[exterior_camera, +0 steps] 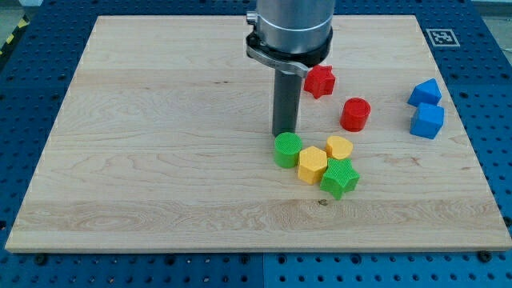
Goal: Push the blue cube to the red circle
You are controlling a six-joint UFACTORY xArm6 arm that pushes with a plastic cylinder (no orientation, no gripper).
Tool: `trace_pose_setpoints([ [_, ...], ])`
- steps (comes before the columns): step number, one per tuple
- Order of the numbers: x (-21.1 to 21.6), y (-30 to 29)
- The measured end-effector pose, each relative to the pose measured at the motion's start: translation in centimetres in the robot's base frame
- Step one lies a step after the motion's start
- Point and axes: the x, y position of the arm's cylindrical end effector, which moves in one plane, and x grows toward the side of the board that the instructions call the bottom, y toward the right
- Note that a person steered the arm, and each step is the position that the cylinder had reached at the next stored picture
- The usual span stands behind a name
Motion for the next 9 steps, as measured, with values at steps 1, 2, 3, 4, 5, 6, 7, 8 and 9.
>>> trace_pose_setpoints([
  [1, 0.0, 2.8],
  [2, 0.3, 6.2],
  [3, 1.1, 8.4],
  [4, 1.2, 11.4],
  [5, 2.1, 15.6],
  [6, 3.4, 19.7],
  [7, 3.2, 22.7],
  [8, 3.2, 26.0],
  [9, 1.4, 27.6],
])
